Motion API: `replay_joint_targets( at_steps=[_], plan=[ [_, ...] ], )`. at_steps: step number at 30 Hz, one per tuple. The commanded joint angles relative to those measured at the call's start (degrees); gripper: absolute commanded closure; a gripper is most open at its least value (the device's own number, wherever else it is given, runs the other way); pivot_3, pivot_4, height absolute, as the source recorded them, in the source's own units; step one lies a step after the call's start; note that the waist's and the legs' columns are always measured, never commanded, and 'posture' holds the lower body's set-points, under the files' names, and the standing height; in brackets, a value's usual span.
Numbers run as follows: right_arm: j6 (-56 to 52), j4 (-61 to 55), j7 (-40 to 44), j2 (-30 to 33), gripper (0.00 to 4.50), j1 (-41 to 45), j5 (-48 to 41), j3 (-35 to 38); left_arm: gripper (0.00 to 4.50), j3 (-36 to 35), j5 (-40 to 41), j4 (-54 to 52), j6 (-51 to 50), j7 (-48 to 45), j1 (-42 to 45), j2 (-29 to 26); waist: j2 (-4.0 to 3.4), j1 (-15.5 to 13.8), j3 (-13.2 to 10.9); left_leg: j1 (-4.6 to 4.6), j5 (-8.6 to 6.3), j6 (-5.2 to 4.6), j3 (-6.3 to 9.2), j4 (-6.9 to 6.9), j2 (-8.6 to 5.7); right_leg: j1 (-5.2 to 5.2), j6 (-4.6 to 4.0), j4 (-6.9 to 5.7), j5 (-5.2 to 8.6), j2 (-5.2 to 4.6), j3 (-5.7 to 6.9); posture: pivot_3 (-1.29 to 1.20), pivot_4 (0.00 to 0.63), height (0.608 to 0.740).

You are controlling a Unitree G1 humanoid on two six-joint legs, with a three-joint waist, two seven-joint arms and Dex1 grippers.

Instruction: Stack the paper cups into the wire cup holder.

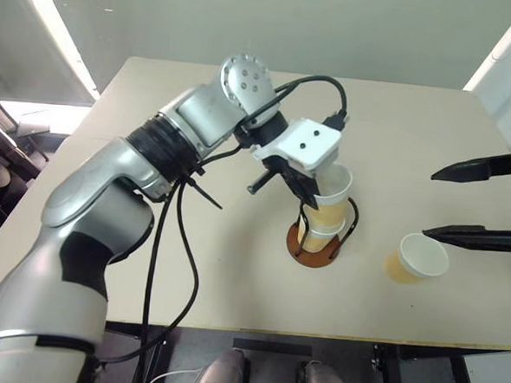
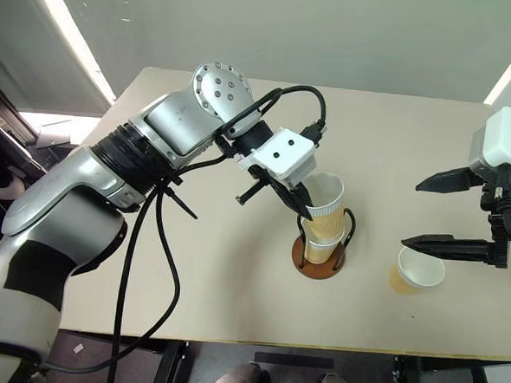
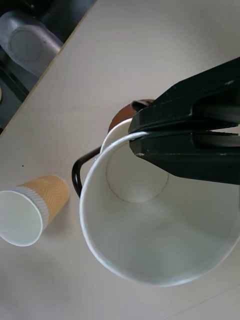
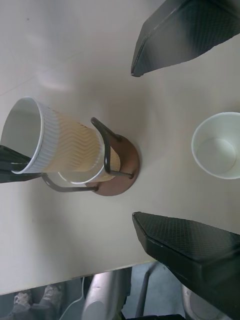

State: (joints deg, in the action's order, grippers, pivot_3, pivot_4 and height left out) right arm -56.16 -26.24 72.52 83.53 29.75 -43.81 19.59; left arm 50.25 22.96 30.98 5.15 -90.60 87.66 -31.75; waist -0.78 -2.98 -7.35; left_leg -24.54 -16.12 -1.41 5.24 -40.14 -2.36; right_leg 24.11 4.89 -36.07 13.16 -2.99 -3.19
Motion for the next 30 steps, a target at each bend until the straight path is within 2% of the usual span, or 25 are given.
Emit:
replay_joint_targets(
  at_steps=[1, 30],
  plan=[
    [1.47, 0.28, -0.45, 0.18, 0.0, 0.61, -0.74, 1.69, 4.46, -0.98, -1.59, 1.4, 1.85, -1.9, 1.89, 0.34, 0.0, 0.0, 0.0, 0.0, 0.0, 0.0, 0.0, -0.01, 0.0, 0.0, 0.0, -0.01, 0.0, 0.0, 0.0, 0.0, 0.15, 0.74],
    [0.41, -0.46, -1.46, 1.15, 0.0, -0.27, -2.32, 3.0, 4.46, -2.68, -5.86, 5.71, 5.37, -1.9, 1.88, 4.01, 0.0, -0.16, 0.0, -0.01, -0.01, -0.01, -0.01, -0.03, 0.0, 0.0, 0.01, -0.07, 0.0, 0.0, 0.0, 0.0, 0.15, 0.74]
  ],
)
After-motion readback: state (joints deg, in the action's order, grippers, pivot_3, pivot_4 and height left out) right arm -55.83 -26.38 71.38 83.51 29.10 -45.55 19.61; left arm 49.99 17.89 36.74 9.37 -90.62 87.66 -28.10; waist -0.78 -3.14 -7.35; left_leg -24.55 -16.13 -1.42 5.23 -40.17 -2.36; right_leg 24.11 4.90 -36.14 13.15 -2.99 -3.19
